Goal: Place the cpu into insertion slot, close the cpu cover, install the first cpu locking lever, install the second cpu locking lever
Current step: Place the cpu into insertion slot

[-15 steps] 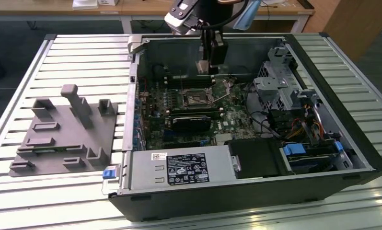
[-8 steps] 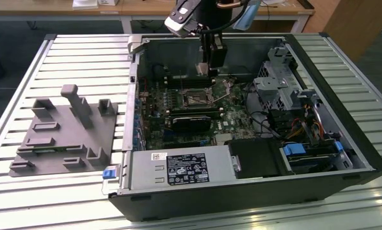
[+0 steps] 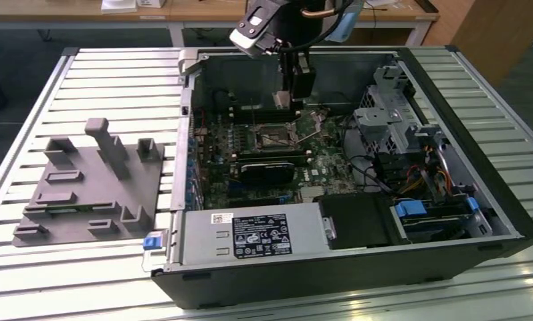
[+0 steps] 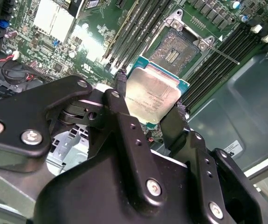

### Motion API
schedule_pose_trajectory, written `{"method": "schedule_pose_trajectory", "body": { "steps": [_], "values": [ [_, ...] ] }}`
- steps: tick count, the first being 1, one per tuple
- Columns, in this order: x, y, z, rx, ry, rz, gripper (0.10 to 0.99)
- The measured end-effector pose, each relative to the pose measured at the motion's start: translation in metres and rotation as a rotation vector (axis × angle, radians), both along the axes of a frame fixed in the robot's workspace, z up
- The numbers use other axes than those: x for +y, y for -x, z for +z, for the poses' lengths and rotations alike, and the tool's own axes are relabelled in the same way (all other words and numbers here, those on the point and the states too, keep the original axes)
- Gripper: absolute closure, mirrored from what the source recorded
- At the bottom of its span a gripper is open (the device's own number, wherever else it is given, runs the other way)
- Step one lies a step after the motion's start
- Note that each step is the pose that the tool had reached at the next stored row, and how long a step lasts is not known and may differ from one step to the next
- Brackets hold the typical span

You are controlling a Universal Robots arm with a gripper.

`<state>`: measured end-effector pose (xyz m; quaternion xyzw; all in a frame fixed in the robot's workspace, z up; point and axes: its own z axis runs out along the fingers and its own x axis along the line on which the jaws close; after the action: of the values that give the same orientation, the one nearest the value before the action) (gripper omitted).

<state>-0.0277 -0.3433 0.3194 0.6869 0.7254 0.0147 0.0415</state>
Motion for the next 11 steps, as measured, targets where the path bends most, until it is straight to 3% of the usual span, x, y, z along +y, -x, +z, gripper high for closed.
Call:
{"method": "schedule_pose_trajectory", "body": {
  "steps": [11],
  "values": [
    [0.0000, 0.0000, -0.0090, 0.0000, 0.002, 0.000, 0.545]
  ]
}}
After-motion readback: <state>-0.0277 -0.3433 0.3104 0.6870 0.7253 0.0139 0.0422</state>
